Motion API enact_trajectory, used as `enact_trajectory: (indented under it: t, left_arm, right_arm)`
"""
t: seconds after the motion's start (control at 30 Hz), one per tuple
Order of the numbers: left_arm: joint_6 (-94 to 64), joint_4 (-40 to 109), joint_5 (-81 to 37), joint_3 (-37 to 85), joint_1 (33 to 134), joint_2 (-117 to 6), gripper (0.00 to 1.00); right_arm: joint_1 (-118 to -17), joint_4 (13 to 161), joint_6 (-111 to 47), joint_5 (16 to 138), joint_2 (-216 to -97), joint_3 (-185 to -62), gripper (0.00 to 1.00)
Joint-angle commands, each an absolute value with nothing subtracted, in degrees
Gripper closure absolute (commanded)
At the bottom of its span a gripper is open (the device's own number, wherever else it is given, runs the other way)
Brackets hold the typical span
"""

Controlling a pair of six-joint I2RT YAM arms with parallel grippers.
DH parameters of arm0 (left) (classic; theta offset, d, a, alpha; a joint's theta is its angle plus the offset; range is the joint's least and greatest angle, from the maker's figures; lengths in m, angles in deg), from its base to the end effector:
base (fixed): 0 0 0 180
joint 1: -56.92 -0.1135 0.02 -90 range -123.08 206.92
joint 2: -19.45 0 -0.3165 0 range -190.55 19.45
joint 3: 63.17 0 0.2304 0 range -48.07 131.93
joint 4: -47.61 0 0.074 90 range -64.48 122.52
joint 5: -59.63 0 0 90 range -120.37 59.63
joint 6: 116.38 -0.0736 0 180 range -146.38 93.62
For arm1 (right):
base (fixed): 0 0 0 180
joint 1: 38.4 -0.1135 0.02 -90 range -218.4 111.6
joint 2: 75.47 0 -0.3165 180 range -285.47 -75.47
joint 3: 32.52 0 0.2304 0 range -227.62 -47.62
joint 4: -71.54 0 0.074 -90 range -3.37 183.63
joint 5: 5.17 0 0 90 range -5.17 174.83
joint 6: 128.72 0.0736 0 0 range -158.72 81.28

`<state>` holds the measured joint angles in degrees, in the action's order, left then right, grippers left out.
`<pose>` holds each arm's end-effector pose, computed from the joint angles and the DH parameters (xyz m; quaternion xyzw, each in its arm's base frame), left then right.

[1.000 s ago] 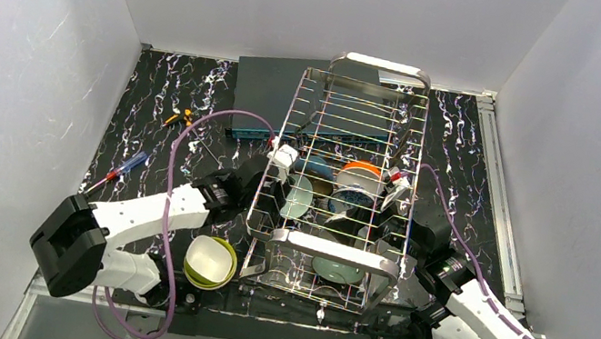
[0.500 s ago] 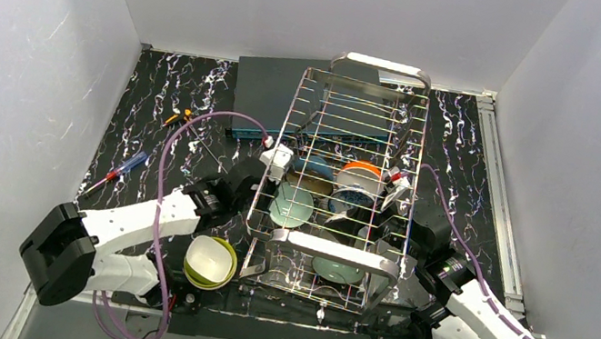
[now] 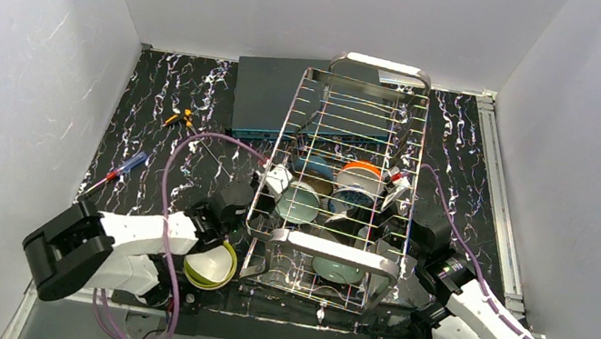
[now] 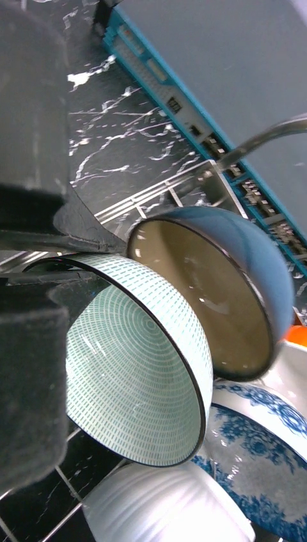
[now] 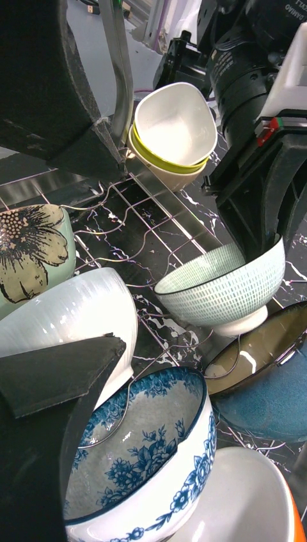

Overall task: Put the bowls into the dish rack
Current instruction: Adjust the bowl in the dish rack.

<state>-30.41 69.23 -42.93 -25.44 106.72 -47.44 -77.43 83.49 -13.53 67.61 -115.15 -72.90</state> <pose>0.1681 -0.1742 0.2732 0.2741 0.6992 -0.1790 0.6356 0.1015 0.1103 0.2902 -0.1864 0.7473 0.4314 0.4698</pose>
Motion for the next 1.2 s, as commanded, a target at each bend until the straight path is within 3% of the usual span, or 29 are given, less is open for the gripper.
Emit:
enact_trajectory:
  t: [0.0, 0.13, 0.37, 1.17]
  left_arm:
    - [-41.1, 95.1, -47.8, -27.0, 109.8, -51.3, 1.00]
    - [-48.2, 107.0, -52.2, -27.1, 112.3, -58.0, 1.00]
    - [-55.4, 111.9, -56.7, -26.7, 114.7, -62.7, 1.00]
    - [-66.9, 113.1, -61.5, -29.1, 120.1, -70.9, 1.00]
  right_arm:
    - [-76.6, 73.4, -15.1, 70.8, -111.9, -75.8, 0.01]
    - [-76.7, 73.5, -15.1, 71.0, -111.6, -75.7, 0.01]
    - [-76.7, 74.3, -15.5, 71.3, -111.4, -76.1, 0.01]
    - [-76.6, 74.5, -15.4, 71.6, -111.1, -76.1, 0.01]
